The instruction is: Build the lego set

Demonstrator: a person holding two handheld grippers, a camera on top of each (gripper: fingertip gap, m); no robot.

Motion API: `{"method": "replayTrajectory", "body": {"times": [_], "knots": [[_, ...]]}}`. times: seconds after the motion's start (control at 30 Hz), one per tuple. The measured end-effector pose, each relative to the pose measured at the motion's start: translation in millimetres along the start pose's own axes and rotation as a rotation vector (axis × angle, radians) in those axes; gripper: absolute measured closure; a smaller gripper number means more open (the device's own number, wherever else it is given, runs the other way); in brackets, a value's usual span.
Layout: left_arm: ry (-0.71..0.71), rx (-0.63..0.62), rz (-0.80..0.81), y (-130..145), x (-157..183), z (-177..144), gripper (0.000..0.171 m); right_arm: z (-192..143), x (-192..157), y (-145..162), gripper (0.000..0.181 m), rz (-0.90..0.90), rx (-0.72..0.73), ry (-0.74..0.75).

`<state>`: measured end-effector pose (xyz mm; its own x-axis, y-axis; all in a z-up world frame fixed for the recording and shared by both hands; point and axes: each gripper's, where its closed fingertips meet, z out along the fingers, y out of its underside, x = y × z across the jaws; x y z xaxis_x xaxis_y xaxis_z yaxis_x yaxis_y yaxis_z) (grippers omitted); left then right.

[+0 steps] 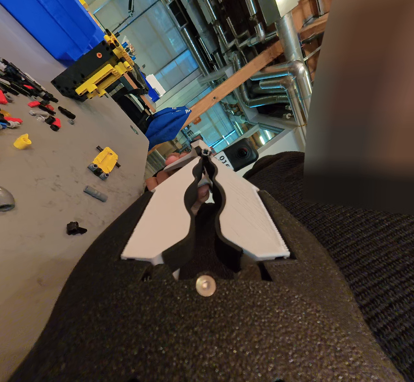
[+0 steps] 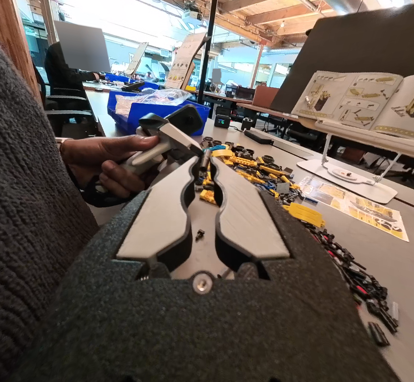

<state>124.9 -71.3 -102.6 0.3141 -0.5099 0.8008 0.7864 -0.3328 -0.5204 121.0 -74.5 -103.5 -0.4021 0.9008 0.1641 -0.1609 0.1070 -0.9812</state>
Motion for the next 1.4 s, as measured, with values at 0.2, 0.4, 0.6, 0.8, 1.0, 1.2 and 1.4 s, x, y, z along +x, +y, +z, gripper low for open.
{"method": "replayTrajectory", "body": {"times": [0.2, 0.4, 0.6, 0.8, 1.0, 1.2, 1.4], "knots": [[-0.034, 0.003, 0.028, -2.0, -5.4, 2.5, 0.168, -0.8, 5.0, 3.7, 0.174, 0.058, -0.040, 0.001], [-0.225, -0.079, 0.193, -2.1, -16.8, -1.1, 0.155, -0.7, 5.4, 9.2, 0.175, 0.071, -0.066, -0.007], [-0.435, -0.159, 0.363, -9.8, -35.9, -20.4, 0.138, -1.2, 9.7, 23.1, 0.175, 0.097, -0.118, -0.009], [-0.561, -0.265, 0.454, -5.3, -54.2, -30.1, 0.138, -8.3, 17.0, 27.2, 0.175, 0.136, -0.130, -0.008], [-0.597, -0.261, 0.492, -8.3, -56.6, -26.5, 0.129, -7.2, 9.2, 39.0, 0.174, 0.135, -0.175, -0.042], [-0.745, -0.361, 0.538, 0.5, -75.9, -40.5, 0.128, -6.3, 5.5, 43.5, 0.175, 0.105, -0.201, -0.060], [-0.762, -0.387, 0.541, 6.6, -79.5, -38.5, 0.128, -5.1, 4.6, 41.7, 0.174, 0.105, -0.189, -0.070]]}}
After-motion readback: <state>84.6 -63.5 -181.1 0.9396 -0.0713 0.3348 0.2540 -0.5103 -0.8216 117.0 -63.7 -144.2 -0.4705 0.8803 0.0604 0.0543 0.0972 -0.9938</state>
